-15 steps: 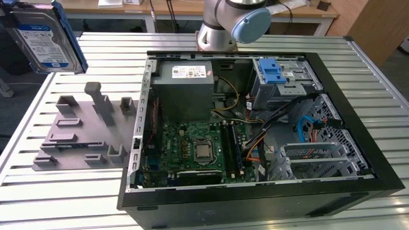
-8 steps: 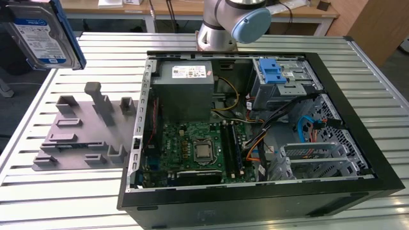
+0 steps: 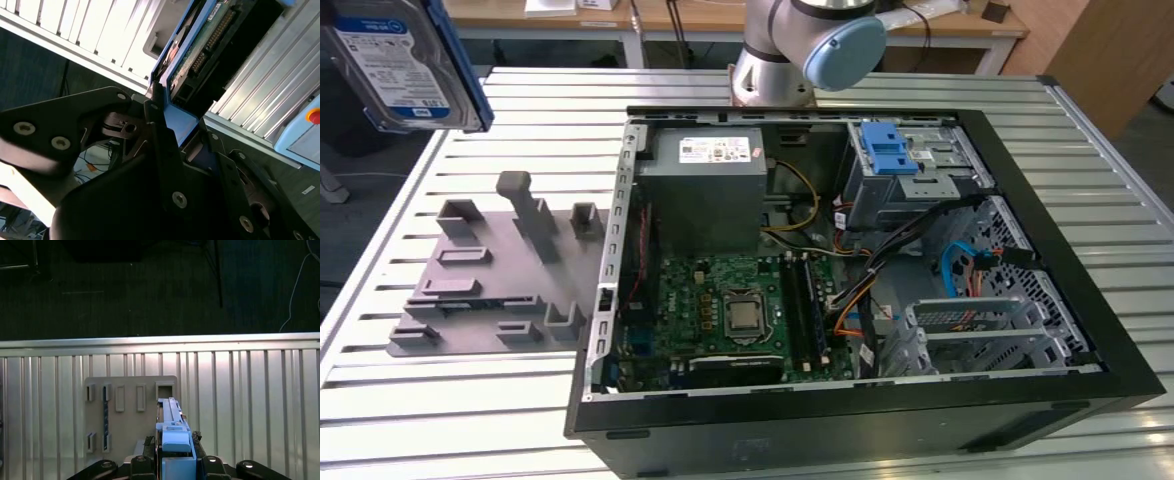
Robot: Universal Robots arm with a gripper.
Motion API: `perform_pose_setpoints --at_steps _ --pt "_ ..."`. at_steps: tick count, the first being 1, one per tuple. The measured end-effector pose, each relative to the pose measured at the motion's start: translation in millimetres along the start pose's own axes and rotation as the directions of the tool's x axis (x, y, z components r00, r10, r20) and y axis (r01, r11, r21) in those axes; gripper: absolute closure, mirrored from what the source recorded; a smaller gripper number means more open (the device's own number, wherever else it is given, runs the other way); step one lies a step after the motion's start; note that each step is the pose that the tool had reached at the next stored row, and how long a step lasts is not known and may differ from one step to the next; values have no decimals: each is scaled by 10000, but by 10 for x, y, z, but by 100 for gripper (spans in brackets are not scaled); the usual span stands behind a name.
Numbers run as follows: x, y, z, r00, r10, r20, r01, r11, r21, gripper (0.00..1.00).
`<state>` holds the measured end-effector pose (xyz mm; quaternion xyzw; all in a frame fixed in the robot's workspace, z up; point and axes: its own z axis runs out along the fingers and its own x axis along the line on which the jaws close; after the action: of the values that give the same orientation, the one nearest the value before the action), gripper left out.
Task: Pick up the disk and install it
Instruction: 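Pick up the disk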
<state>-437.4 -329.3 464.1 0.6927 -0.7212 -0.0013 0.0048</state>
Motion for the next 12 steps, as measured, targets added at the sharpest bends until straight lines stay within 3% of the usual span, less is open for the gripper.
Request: perform_pose_setpoints --at_steps 7,12 --pt "0 0 -61 10000 0 3 0 10000 -4 63" --pt "1 1 -150 10000 0 3 0 10000 -5 63"
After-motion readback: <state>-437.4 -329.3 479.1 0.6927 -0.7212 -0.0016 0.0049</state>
